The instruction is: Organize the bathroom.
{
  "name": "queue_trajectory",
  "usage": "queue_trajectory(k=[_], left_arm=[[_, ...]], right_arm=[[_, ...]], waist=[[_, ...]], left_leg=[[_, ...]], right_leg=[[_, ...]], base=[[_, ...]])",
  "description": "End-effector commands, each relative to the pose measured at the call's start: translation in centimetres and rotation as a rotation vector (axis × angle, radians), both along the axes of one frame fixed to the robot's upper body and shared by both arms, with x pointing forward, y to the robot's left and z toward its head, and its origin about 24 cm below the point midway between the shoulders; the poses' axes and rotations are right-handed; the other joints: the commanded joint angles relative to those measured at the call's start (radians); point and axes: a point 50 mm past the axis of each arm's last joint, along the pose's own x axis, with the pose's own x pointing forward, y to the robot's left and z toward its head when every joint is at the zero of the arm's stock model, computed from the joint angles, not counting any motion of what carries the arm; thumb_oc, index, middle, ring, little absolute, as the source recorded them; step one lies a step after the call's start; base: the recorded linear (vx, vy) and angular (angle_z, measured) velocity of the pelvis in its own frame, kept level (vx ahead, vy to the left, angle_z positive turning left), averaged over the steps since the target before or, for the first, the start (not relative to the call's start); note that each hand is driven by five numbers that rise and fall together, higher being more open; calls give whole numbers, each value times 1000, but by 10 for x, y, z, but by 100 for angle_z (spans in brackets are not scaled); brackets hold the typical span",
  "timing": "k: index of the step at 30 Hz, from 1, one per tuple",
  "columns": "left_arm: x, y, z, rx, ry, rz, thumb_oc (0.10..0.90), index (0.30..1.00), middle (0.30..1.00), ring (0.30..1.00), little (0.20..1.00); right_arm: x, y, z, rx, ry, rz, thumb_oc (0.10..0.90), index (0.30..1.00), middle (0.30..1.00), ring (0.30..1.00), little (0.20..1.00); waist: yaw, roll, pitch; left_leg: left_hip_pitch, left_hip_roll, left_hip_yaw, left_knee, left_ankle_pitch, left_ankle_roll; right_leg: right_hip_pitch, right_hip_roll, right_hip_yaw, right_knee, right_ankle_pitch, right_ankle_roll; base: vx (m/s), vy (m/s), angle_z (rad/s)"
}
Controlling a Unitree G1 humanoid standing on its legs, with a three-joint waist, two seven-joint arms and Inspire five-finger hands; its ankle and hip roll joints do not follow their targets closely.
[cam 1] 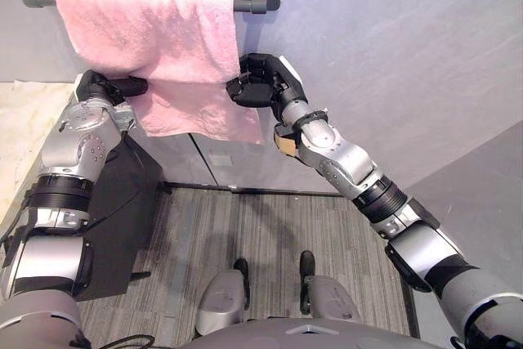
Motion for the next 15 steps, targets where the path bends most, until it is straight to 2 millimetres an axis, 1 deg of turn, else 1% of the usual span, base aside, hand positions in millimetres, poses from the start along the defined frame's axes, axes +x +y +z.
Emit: queue_trajectory(k=[1, 3, 4, 5, 8, 13, 14, 15], left_arm=[[-29, 65, 60, 114, -227, 241, 400, 300, 300, 300, 300], [-29, 64, 59, 111, -225, 239, 400, 300, 300, 300, 300], [-29, 64, 55, 104, -221, 246, 400, 300, 300, 300, 300], [-29, 64, 53, 99, -220, 251, 400, 300, 300, 300, 300], [-32, 67, 49, 90, -222, 278, 400, 300, 300, 300, 300], [-35, 70, 40, 76, -212, 305, 400, 300, 300, 300, 300], [-36, 70, 38, 72, -206, 307, 400, 300, 300, 300, 300], [-38, 72, 35, 75, -196, 310, 733, 799, 799, 799, 799]], right_arm=[[11, -18, 17, -23, -86, -88, 400, 300, 300, 300, 300], [11, -19, 16, -24, -84, -90, 400, 300, 300, 300, 300], [13, -22, 13, -33, -76, -95, 400, 300, 300, 300, 300], [13, -22, 13, -34, -75, -98, 400, 300, 300, 300, 300], [13, -23, 14, -39, -77, -105, 400, 300, 300, 300, 300], [14, -23, 10, -47, -59, -117, 400, 300, 300, 300, 300], [14, -24, 8, -49, -56, -117, 427, 340, 340, 340, 340], [14, -25, 8, -53, -58, -117, 800, 900, 900, 900, 900]], waist=[[-6, 29, -90], [-6, 28, -90], [-4, 24, -91], [-4, 24, -92], [-3, 22, -89], [-1, 23, -90], [-1, 23, -90], [2, 22, -91]], left_leg=[[61, -8, 71, -37, -24, 105], [61, -8, 70, -38, -24, 105], [60, -11, 68, -41, -16, 108], [64, -13, 65, -40, -25, 108], [60, -17, 65, -43, -18, 109], [64, -19, 63, -43, -26, 109], [64, -19, 63, -44, -26, 110], [63, -20, 62, -42, -27, 110]], right_leg=[[34, -48, -21, 59, -130, 70], [34, -48, -21, 59, -130, 70], [29, -47, -18, 58, -122, 68], [33, -46, -18, 59, -128, 70], [26, -44, -16, 55, -119, 67], [29, -42, -18, 55, -126, 67], [29, -42, -18, 55, -127, 67], [30, -43, -19, 55, -127, 67]], base=[[0, 0, 0], [0, 0, 0], [0, 0, 0], [-42, -7, -1], [-19, 0, -1], [0, 0, 0], [0, 0, 0], [0, 0, 0]])
